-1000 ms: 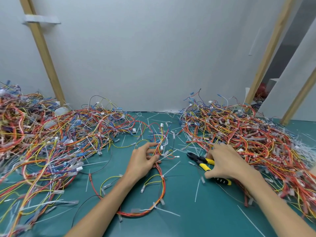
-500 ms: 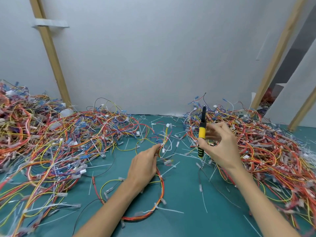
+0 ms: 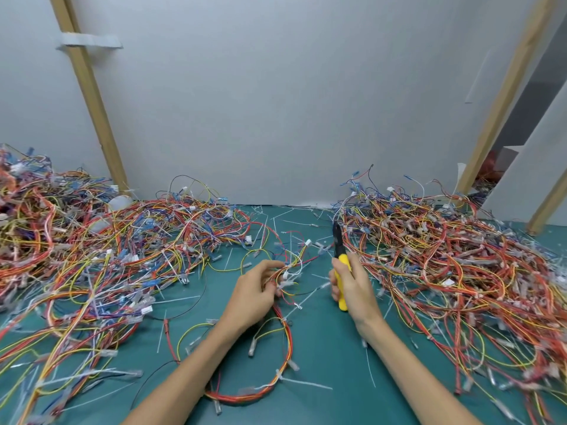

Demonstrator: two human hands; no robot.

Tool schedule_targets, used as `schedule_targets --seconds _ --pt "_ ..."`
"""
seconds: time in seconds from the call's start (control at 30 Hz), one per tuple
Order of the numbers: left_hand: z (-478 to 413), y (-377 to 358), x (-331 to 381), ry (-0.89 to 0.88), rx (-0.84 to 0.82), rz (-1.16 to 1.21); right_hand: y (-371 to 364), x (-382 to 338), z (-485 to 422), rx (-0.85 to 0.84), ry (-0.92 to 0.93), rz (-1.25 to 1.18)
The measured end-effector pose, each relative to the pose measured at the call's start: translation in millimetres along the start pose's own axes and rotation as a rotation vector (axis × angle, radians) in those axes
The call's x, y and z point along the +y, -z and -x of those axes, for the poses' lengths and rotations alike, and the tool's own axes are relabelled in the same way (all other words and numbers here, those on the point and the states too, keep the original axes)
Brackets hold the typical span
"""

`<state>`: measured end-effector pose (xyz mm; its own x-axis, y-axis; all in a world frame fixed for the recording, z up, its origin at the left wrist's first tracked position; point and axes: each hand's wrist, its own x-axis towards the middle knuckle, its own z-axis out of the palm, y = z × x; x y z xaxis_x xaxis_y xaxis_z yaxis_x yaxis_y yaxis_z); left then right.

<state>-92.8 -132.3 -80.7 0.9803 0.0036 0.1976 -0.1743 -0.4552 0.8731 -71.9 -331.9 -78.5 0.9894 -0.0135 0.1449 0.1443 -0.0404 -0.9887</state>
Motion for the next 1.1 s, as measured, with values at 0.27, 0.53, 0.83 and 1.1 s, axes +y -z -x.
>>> schedule_targets --seconds 0.27,0.53,0.83,1.1 --pt "-5.7 2.8 2.9 0.214 0.106 0.374 2.5 -0.1 5.6 0.059 0.076 0.246" --pt "-4.9 7.5 2.9 0.256 -0.029 0.475 2.5 -9.2 18.9 0.059 0.130 0.126" --pt "-4.5 10.2 2.4 0.194 -0.165 0.498 2.8 -3.2 17.1 0.077 0.217 0.422" --pt "-0.5 12.7 6.5 0.152 -0.269 0.480 2.2 -1.8 18.1 0.121 0.273 0.588"
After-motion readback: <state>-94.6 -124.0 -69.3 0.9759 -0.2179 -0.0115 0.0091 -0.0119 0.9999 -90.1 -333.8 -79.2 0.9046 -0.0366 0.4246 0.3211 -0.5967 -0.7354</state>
